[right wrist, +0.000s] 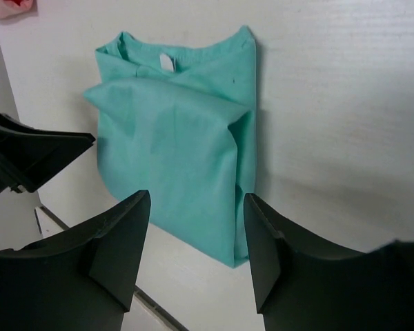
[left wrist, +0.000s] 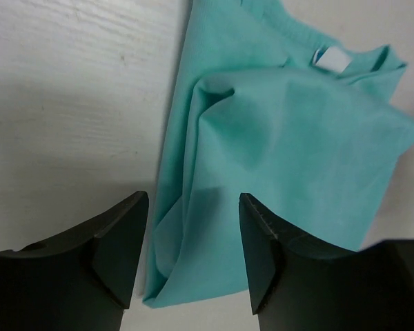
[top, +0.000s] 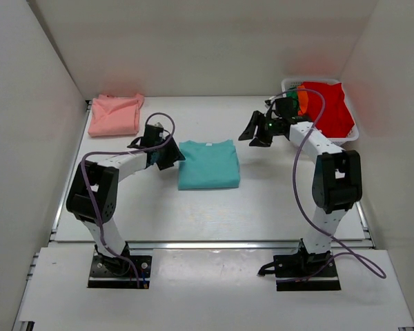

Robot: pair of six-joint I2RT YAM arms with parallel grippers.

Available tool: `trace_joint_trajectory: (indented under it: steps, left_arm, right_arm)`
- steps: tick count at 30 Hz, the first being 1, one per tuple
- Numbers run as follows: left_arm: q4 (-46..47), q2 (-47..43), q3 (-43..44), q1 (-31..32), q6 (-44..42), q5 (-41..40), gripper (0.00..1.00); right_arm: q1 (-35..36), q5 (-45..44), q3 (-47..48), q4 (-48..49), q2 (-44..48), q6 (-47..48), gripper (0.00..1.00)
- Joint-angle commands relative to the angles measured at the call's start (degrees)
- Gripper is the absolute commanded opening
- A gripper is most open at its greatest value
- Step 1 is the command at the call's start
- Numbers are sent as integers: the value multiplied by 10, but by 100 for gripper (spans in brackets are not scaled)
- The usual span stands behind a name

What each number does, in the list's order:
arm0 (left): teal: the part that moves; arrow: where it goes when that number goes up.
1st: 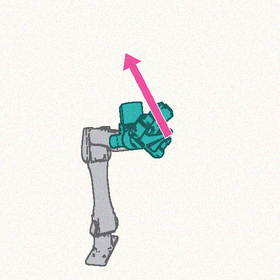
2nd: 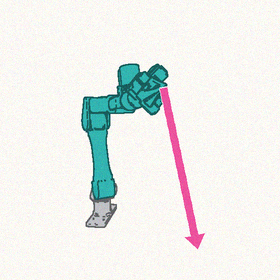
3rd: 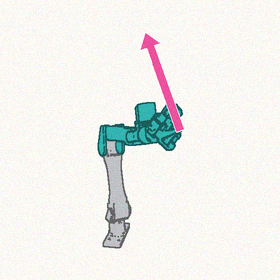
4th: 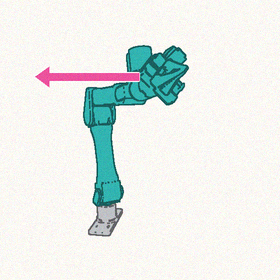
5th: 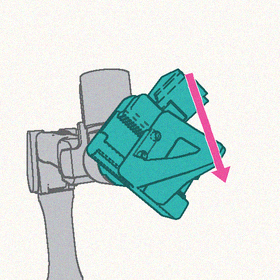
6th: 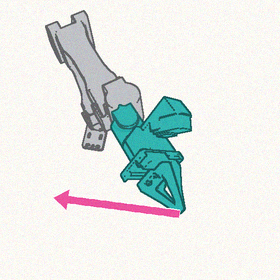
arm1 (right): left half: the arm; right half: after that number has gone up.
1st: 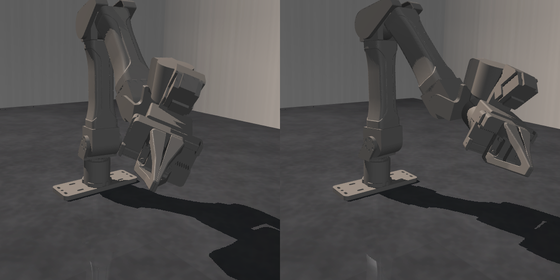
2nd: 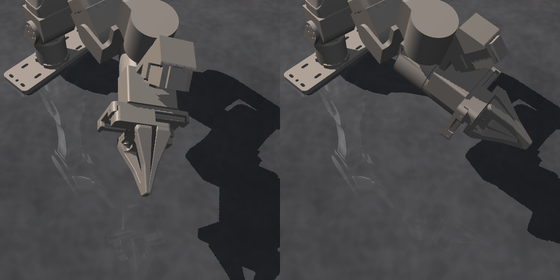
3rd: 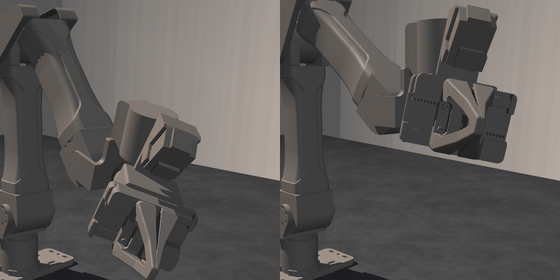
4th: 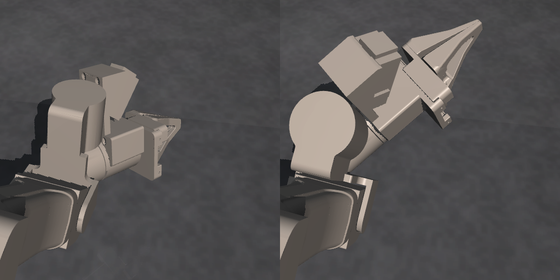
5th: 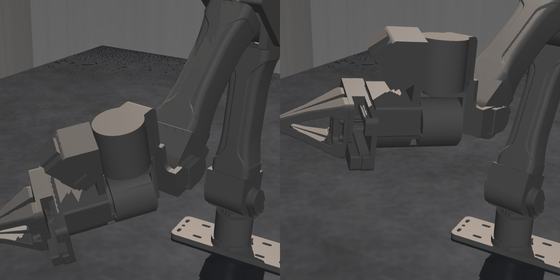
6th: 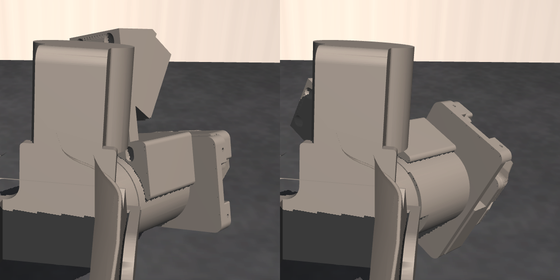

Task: Fold and stack the t-shirts
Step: Fold the long partially folded tshirt into a neat square, then put the neatly folded tshirt into the corner of the board with the left arm

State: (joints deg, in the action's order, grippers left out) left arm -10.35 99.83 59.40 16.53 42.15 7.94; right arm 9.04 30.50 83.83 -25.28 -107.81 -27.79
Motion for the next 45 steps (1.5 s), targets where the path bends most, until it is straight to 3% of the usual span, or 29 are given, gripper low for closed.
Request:
trace_joint_trajectory:
  steps: [1,8,11,16,21,25,29,31,32,33,38,45]
  left_arm:
    - [-42,7,24,11,-55,-29,67]
    - [-185,85,136,74,-148,-136,72]
    - [-226,116,164,85,-170,-146,74]
    - [-282,152,198,110,-212,-192,65]
    - [-325,181,210,145,-240,-233,64]
    - [-324,186,208,149,-240,-209,40]
    - [-342,205,206,135,-232,-170,40]
    - [-335,198,186,128,-227,-153,25]
    - [-329,194,180,126,-224,-145,5]
    - [-323,187,170,118,-220,-131,0]
    - [-321,160,193,83,-213,-107,0]
    - [-387,155,380,15,-250,-150,0]
  right_arm:
    - [-7,-6,-38,19,55,16,54]
    - [-23,-8,-63,8,88,17,54]
    - [-30,-6,-68,8,98,13,54]
    - [-33,-4,-80,16,113,14,54]
    - [-43,0,-93,19,127,6,54]
    - [-51,1,-92,18,139,11,53]
    - [-59,-1,-88,8,145,14,53]
    - [-62,-5,-89,10,146,15,54]
    - [-63,-1,-88,8,148,13,53]
    - [-67,0,-91,11,148,12,53]
    - [-63,7,-93,13,150,9,53]
    - [-61,8,-54,-22,148,17,53]
